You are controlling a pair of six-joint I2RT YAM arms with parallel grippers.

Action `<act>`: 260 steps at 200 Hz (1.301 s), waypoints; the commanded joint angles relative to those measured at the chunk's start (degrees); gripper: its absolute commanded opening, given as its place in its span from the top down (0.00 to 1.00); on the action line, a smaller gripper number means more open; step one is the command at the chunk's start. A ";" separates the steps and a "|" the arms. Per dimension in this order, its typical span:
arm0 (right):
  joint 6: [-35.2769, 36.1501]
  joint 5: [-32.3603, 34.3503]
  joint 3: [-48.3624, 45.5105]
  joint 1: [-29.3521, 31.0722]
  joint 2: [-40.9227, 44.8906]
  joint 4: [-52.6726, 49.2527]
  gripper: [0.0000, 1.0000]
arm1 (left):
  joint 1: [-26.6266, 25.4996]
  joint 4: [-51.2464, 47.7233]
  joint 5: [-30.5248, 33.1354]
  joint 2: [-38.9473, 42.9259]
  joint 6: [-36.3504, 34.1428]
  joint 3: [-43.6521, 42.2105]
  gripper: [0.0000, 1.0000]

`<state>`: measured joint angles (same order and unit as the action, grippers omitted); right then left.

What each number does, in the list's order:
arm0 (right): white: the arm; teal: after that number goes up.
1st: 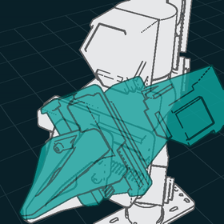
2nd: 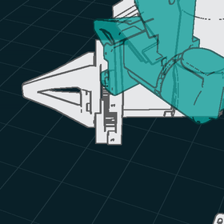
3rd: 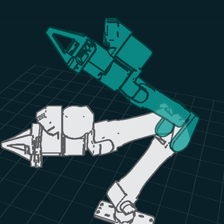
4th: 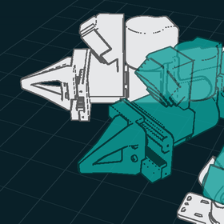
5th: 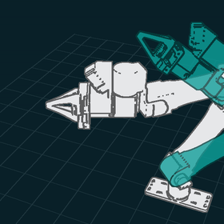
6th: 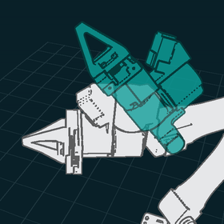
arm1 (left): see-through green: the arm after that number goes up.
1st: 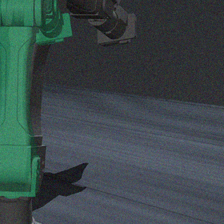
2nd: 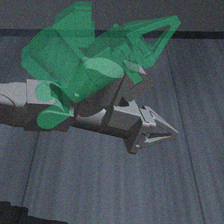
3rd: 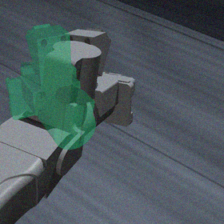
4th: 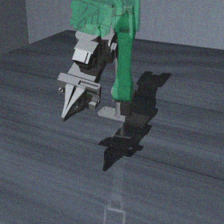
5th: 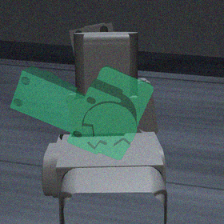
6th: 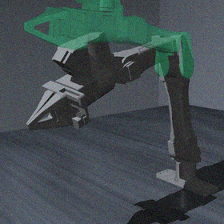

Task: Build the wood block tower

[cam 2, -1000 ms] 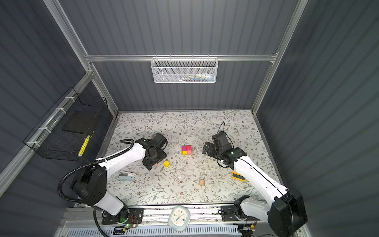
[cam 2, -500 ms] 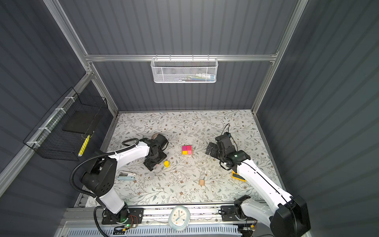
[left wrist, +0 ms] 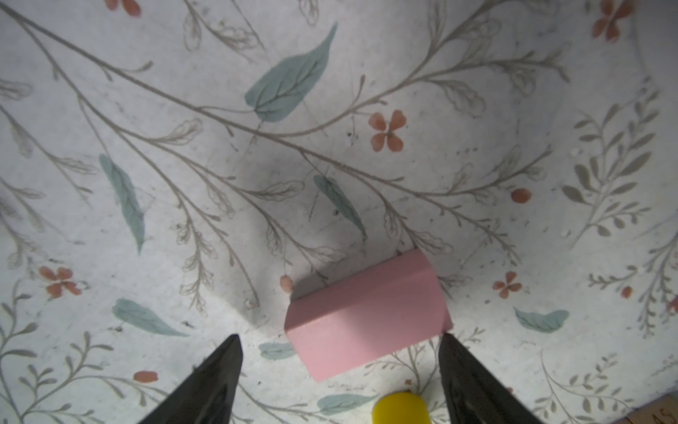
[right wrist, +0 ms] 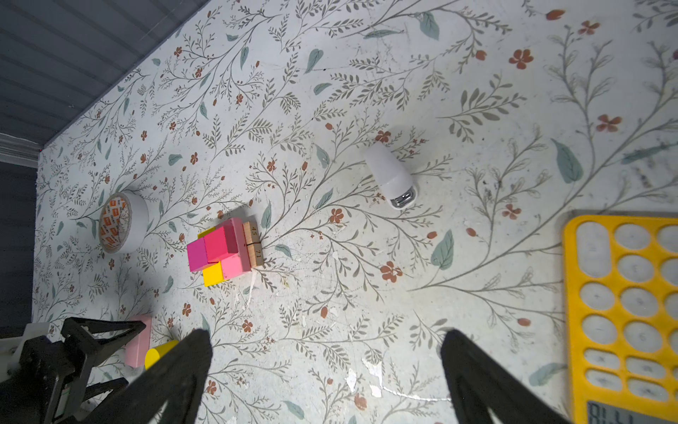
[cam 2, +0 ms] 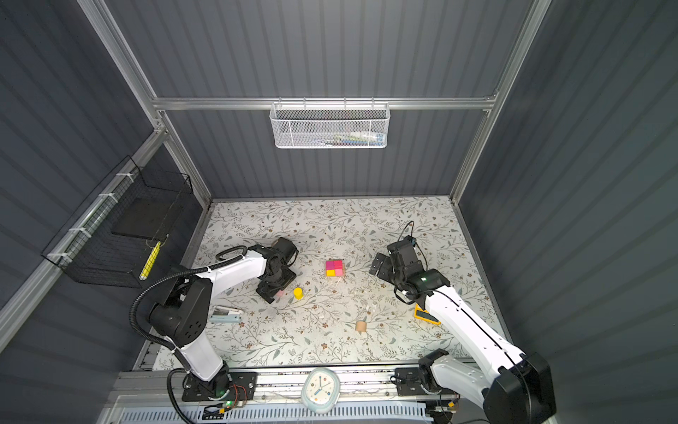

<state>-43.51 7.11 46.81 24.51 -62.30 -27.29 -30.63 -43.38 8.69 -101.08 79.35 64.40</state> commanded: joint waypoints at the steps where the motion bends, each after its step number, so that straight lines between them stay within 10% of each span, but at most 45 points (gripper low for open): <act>1: -0.37 1.21 -0.66 -0.35 0.61 -0.48 0.01 | 0.59 -0.58 -0.80 -1.46 0.60 1.91 0.16; 260: -0.97 0.34 -1.36 -2.06 2.27 -1.11 0.01 | 1.86 -0.02 -1.83 -5.20 -3.39 3.72 0.25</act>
<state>-43.70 7.49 46.22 22.79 -60.75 -27.55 -29.04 -43.13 8.54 -105.14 78.37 67.26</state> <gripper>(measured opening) 0.992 0.756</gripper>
